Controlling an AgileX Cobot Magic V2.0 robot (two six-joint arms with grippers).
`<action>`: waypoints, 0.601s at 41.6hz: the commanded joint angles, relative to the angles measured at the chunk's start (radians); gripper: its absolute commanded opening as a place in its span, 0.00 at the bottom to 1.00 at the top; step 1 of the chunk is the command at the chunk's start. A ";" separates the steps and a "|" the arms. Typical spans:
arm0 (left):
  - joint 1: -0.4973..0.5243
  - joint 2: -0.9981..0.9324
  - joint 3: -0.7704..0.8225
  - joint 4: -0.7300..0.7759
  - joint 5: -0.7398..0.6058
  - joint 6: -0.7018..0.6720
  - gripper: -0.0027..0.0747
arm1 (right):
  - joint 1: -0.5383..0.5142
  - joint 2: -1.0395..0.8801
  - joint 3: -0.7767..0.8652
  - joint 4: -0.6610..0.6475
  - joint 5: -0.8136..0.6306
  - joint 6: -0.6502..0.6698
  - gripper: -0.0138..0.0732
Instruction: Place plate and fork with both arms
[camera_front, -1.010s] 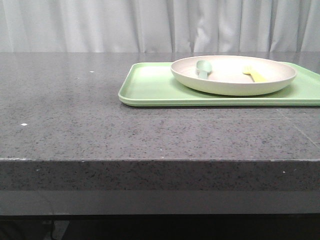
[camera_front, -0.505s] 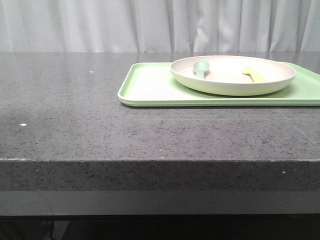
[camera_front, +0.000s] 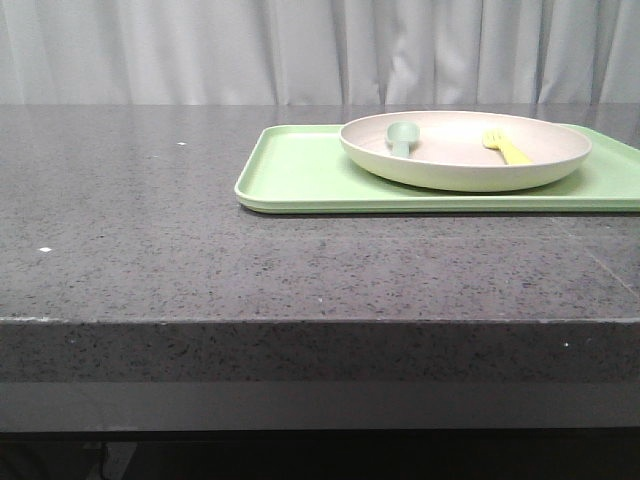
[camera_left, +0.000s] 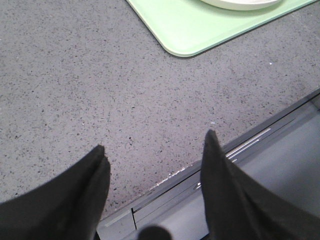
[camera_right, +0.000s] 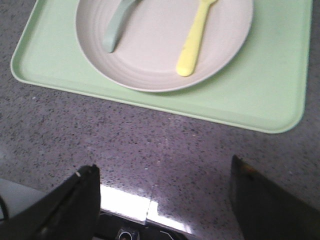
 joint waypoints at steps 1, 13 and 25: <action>0.001 -0.005 -0.024 -0.042 -0.057 0.005 0.55 | 0.064 0.071 -0.101 0.005 -0.019 0.014 0.80; 0.001 -0.005 -0.024 -0.042 -0.057 0.005 0.55 | 0.194 0.320 -0.359 -0.287 0.043 0.299 0.80; 0.001 -0.005 -0.024 -0.042 -0.057 0.005 0.55 | 0.188 0.546 -0.576 -0.319 0.143 0.361 0.80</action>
